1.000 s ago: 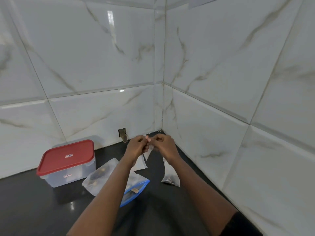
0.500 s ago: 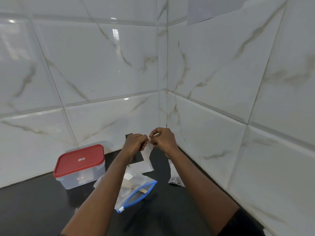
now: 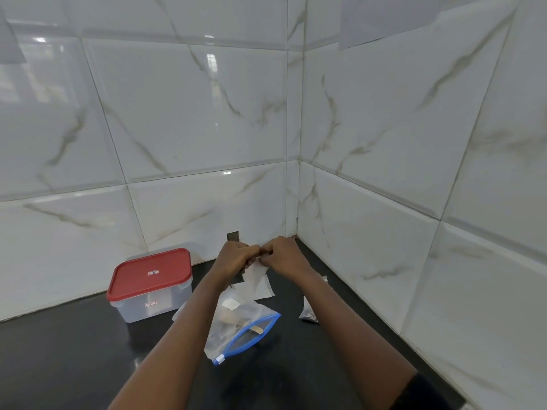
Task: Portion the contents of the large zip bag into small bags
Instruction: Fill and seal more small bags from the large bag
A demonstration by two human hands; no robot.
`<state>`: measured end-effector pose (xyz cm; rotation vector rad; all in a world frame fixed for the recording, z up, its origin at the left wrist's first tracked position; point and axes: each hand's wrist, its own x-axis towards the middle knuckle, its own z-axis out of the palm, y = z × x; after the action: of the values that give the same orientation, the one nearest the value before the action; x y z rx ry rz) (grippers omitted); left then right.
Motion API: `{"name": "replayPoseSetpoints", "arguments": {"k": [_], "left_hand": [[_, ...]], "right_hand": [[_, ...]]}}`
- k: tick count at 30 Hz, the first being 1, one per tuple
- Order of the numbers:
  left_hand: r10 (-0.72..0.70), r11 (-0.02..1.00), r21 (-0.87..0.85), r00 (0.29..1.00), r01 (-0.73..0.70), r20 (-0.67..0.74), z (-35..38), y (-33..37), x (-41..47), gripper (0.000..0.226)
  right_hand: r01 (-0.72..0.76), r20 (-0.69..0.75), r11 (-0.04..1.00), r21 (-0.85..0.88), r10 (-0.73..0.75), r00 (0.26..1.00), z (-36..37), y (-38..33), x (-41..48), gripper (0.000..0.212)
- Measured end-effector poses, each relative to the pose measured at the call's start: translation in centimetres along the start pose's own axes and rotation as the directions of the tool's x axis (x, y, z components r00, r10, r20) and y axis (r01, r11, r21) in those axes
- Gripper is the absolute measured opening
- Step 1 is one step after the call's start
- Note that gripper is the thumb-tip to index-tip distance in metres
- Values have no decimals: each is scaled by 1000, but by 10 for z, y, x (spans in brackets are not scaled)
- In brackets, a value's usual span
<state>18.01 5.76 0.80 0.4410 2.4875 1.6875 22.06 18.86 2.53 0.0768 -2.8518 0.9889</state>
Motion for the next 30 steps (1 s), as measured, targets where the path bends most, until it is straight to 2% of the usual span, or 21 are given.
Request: {"name": "replayPoseSetpoints", "arguments": {"k": [4,8,10,14,19,22,25,30], "left_hand": [[-11,972,235,998,-3,57,0,-9,4,32],[-3,905,424,999,-14,39,11,-15,8,31],[18,917,398,999,-35,47,14,-19,6,25],[16,954,294,987,-63,160,14,-24,0,20],[53,990,114,977,-78,207,16,-27,-7,39],[105,966,196,948,-169,301,16,-32,-7,55],[111,942,269,943,-201,314,19,-36,-5,69],[130,921,319,948,-224,291,24,-36,-1,66]], "right_hand": [[-39,6,974,-222,41,999,7,11,-3,30],[18,37,964,-266,-8,999,19,13,-6,38],[47,56,972,-231,-35,998,23,14,-7,37],[19,83,983,-184,-4,997,28,20,-9,36],[-79,-28,994,-72,77,997,31,28,-8,34],[-142,-69,985,97,148,987,30,32,-7,27],[-180,-95,966,184,199,975,34,36,-4,24],[-217,-89,953,211,239,967,40,35,-3,28]]}}
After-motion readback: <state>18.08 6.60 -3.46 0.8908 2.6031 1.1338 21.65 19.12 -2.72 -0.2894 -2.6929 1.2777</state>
